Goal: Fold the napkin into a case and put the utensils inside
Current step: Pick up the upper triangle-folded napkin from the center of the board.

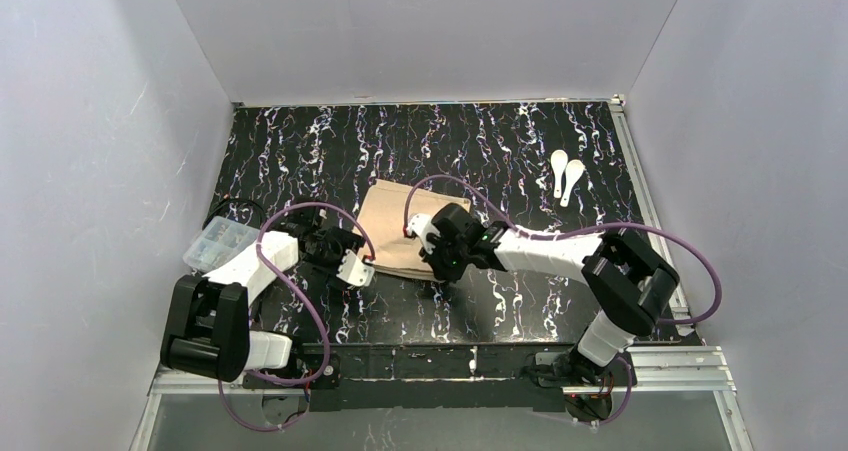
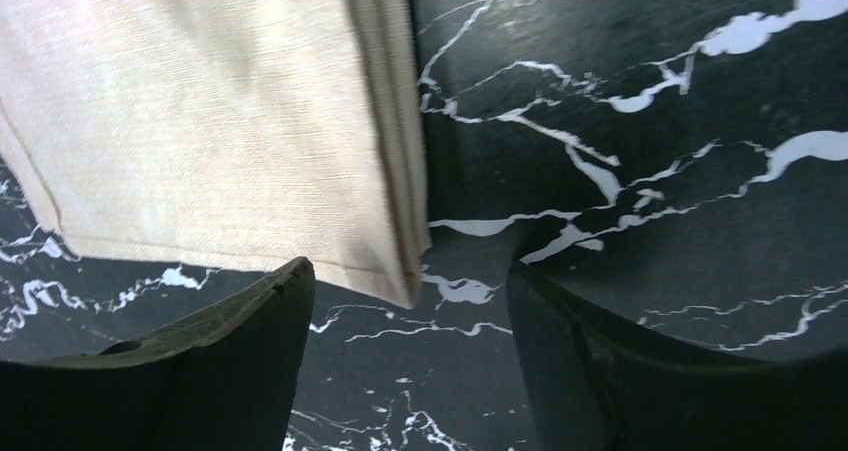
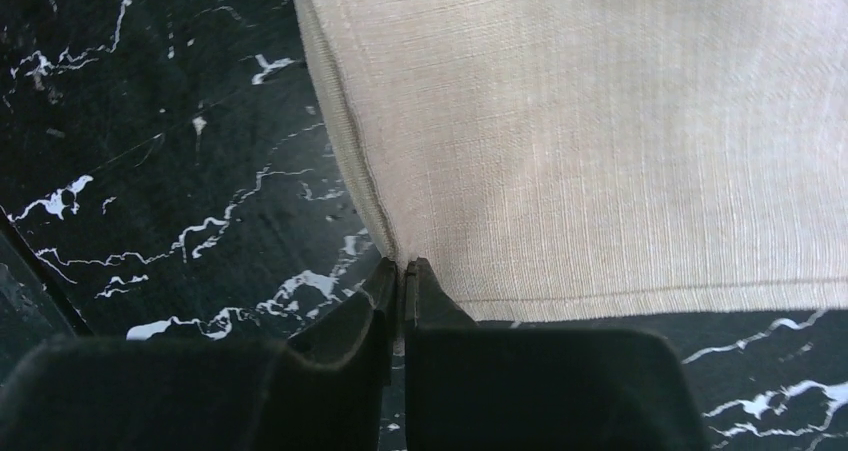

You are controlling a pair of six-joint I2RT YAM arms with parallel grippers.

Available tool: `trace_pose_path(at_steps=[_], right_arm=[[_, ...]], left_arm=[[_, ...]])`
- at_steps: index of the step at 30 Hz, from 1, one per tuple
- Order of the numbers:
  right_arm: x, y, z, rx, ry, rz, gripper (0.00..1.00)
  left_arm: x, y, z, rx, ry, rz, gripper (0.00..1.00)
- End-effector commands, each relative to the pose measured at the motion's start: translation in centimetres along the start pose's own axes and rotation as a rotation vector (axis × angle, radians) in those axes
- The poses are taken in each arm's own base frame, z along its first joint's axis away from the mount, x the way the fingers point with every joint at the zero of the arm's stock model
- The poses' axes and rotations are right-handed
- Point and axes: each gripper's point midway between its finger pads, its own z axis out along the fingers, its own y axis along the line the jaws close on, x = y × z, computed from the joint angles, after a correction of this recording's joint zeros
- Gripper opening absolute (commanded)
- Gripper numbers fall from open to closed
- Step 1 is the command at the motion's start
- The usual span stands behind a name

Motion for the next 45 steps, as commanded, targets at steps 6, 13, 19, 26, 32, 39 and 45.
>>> trace_pose_path(at_steps=[6, 13, 19, 26, 32, 39, 45], right_arm=[[-2.6, 0.1, -1.9, -0.081, -0.062, 0.074, 0.01], [-4.2, -0.6, -2.7, -0.101, -0.126, 0.142, 0.01], [-5.2, -2.7, -3.8, -0.106, -0.194, 0.214, 0.01], [-6.9, -3.6, -4.3, -0.147, -0.292, 0.335, 0.01], [-7.6, -4.4, -4.7, -0.149, -0.328, 0.376, 0.01], [-6.9, -5.4, -5.1, -0.142, -0.334, 0.413, 0.01], [-6.3, -5.3, -5.1, -0.148, -0.328, 0.415, 0.01]], left_arm=[[-1.1, -2.3, 0.8, 0.059, -0.054, -0.013, 0.69], [-1.5, -1.7, 1.7, 0.029, -0.043, -0.005, 0.67], [-1.4, -2.4, 2.1, 0.051, -0.033, 0.003, 0.64], [-3.0, -2.4, 2.0, 0.060, -0.053, -0.034, 0.64], [-3.4, -2.9, 3.0, 0.077, -0.020, -0.091, 0.62], [-1.6, -3.7, 3.7, 0.054, 0.074, -0.118, 0.44], [0.1, -1.8, 3.4, -0.017, 0.166, -0.147, 0.22]])
